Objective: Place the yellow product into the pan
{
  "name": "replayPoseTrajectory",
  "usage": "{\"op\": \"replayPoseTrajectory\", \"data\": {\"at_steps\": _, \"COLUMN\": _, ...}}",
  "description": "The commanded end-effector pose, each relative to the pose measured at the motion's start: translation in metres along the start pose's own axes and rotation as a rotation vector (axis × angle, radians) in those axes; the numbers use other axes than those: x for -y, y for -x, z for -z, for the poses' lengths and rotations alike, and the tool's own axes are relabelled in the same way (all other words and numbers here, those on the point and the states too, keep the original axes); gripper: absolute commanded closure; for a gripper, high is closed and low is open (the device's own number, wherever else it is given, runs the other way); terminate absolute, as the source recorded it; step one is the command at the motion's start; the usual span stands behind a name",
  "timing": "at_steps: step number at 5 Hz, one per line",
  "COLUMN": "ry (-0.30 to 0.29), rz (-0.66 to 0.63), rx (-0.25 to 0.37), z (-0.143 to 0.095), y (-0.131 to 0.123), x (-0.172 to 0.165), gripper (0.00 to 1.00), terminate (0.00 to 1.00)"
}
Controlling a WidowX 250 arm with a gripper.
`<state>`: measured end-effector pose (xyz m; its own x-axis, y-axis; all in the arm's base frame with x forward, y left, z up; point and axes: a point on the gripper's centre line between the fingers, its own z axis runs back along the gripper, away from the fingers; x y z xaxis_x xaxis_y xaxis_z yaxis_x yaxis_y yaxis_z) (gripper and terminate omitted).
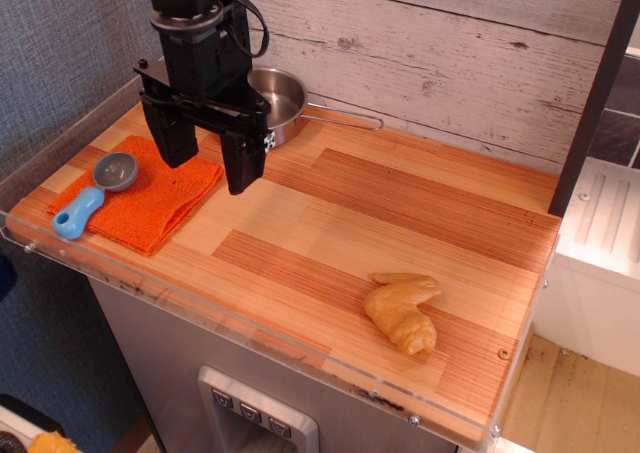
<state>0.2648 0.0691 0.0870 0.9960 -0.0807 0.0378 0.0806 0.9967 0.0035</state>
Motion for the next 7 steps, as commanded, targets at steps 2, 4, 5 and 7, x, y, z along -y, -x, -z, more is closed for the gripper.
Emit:
{"op": "replayPoseTrajectory", "data": {"at_steps": 2, "ry": 0.031, "rz": -0.008, "rx": 0.037, "z": 0.005, "y": -0.001, "x": 0.013, "gripper": 0.0, "terminate": 0.0}}
{"op": "replayPoseTrajectory", "data": {"at_steps": 4, "ry": 0.013, "rz": 0.016, "rx": 0.125, "z": 0.0, "y": -0.013, "x": 0.069, "gripper": 0.0, "terminate": 0.0}}
{"op": "replayPoseTrajectory", "data": {"at_steps": 5, "ry": 0.044, "rz": -0.041, "rx": 0.153, "z": 0.002, "y": -0.018, "x": 0.114, "gripper": 0.0, "terminate": 0.0}}
{"op": "replayPoseTrajectory", "data": {"at_steps": 7, "ry": 0.017, "rz": -0.16, "rx": 0.164, "z": 0.018, "y": -0.023, "x": 0.153, "gripper": 0.0, "terminate": 0.0}}
